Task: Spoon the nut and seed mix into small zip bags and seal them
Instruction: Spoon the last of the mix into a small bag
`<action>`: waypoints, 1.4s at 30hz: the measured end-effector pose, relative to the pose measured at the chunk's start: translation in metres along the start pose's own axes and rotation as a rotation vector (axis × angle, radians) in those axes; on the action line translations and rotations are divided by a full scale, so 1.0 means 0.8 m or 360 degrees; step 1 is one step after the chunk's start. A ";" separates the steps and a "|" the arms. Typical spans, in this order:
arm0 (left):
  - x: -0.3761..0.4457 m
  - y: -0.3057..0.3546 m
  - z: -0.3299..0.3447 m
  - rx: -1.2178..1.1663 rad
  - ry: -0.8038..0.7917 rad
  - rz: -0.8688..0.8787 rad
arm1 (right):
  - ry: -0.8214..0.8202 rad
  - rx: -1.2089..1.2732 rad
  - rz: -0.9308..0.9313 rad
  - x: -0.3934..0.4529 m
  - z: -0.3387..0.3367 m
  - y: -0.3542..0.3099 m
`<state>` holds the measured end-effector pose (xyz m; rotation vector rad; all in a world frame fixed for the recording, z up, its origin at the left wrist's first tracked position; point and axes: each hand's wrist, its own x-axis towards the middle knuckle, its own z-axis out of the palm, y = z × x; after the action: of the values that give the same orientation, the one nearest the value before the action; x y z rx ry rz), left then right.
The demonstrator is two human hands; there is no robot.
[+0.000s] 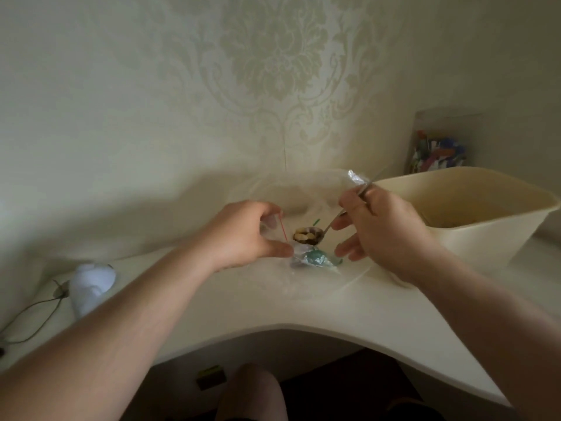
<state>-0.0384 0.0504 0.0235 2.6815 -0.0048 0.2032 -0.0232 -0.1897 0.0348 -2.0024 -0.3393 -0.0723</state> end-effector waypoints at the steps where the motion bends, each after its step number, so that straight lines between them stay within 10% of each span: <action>1: -0.002 0.000 0.002 0.0039 0.0045 0.0028 | 0.0020 -0.0022 -0.0013 -0.002 -0.005 -0.005; 10: -0.010 0.000 0.055 -0.0156 0.0563 0.0108 | 0.0150 -0.0058 -0.0169 -0.008 -0.036 -0.033; 28: 0.015 0.018 0.097 -0.1129 0.0152 -0.0242 | -0.0173 -0.0469 -0.0390 -0.002 -0.037 -0.071; 42: 0.034 0.033 0.085 -0.0652 0.0331 -0.0208 | -0.0171 -0.1117 -0.0960 0.007 -0.036 -0.078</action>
<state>-0.0031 -0.0021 -0.0214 2.2338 0.1741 0.3931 -0.0319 -0.1891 0.1037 -2.5181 -1.1000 -0.5248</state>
